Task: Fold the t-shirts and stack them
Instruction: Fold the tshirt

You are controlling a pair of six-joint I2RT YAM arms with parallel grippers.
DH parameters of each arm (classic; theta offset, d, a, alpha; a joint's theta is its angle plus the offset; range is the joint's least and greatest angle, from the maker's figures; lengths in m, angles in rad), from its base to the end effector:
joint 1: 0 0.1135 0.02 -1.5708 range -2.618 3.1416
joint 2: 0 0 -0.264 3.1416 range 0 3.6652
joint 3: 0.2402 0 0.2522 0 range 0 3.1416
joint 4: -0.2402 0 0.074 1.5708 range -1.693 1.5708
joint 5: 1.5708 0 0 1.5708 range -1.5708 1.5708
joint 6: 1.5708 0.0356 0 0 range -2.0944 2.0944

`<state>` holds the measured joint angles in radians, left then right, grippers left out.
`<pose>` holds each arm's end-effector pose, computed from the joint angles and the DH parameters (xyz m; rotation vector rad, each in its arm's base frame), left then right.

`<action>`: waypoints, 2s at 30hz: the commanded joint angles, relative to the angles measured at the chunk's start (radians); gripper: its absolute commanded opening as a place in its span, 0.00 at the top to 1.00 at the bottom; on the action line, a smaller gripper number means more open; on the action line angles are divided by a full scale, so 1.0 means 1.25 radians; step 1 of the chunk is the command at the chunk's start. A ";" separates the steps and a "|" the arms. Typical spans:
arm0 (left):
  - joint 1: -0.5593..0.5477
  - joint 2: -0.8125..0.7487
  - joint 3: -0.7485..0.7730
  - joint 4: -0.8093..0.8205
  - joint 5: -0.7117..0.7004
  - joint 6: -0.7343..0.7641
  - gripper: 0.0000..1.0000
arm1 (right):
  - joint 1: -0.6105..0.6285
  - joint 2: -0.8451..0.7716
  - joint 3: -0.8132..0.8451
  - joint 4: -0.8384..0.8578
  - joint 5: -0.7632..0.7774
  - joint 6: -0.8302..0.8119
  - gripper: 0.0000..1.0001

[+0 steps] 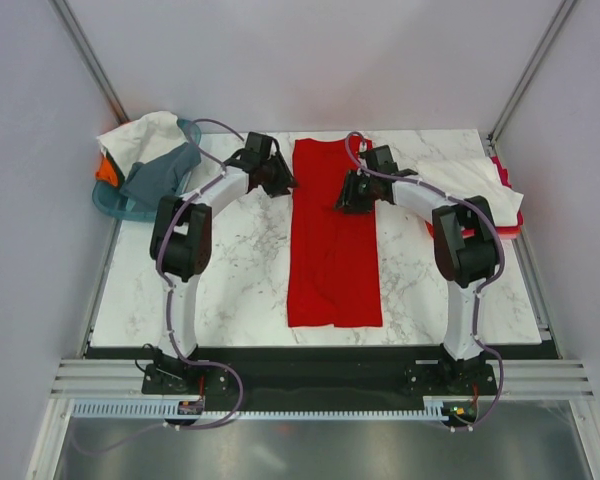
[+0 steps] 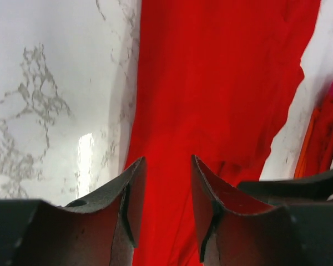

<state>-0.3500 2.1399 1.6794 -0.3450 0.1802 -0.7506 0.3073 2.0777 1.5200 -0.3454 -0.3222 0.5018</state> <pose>0.4524 -0.1719 0.2022 -0.4060 2.4540 -0.7146 0.4298 0.1482 0.1809 0.1048 2.5573 0.7306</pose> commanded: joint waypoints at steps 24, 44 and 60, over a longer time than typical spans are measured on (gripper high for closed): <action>0.033 0.301 0.298 0.008 0.056 -0.061 0.78 | 0.027 0.144 0.030 0.193 -0.137 0.136 0.57; 0.041 0.271 0.290 0.042 0.045 -0.070 0.78 | 0.029 0.096 0.031 0.096 -0.012 0.088 0.57; 0.042 0.053 0.126 0.044 0.029 0.041 0.41 | 0.040 0.066 0.100 0.055 -0.015 0.077 0.57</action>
<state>-0.3035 2.3531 1.8824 -0.2928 0.2588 -0.7811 0.3466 2.1876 1.5913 -0.2707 -0.3420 0.6128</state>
